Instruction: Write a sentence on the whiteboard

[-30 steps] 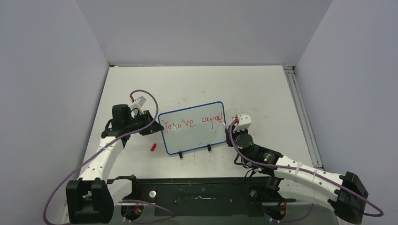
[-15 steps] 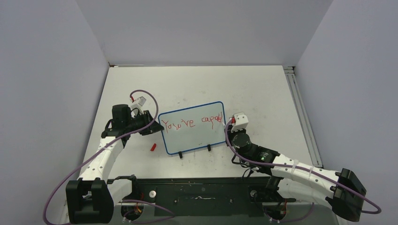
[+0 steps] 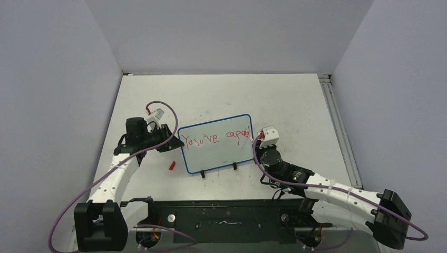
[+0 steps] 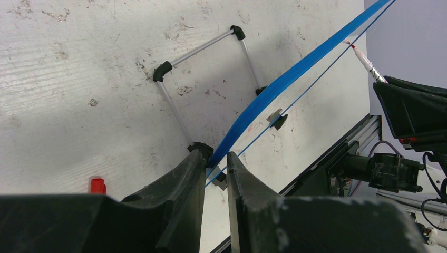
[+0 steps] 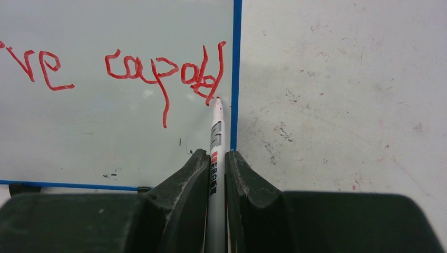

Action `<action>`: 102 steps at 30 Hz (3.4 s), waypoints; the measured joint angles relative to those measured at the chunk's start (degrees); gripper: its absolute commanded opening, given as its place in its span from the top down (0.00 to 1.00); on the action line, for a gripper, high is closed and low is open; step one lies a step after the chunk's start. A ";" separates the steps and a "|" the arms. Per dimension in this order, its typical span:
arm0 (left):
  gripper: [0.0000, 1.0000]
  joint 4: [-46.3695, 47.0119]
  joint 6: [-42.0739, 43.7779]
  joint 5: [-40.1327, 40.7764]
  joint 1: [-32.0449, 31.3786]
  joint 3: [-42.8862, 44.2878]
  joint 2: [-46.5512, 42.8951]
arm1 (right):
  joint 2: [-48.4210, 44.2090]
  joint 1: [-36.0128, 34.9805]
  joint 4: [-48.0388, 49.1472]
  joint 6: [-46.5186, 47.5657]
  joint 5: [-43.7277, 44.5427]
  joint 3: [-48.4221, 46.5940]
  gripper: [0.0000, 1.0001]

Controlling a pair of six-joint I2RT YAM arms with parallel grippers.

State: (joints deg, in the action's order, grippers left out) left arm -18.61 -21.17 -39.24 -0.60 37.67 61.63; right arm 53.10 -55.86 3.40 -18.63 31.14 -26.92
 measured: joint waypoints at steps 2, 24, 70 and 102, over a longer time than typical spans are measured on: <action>0.81 0.00 0.00 0.00 0.00 0.00 0.00 | 0.00 0.00 0.00 0.00 0.00 0.00 0.95; 0.81 0.00 0.04 0.02 0.00 0.00 0.00 | -3.65 0.94 0.02 1.57 -2.71 0.00 0.95; 0.81 0.00 0.44 0.00 -0.02 0.00 0.00 | -1.66 4.57 2.12 1.53 -6.58 1.07 0.95; 0.81 0.00 0.44 0.02 -0.02 0.00 0.00 | -1.66 4.85 2.10 1.62 -4.70 1.20 0.95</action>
State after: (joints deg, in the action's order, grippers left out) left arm -18.61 -20.73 -39.22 -0.62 37.67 61.63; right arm 51.44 -51.00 5.50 -17.02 26.44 -25.71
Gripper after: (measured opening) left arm 0.194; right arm 0.152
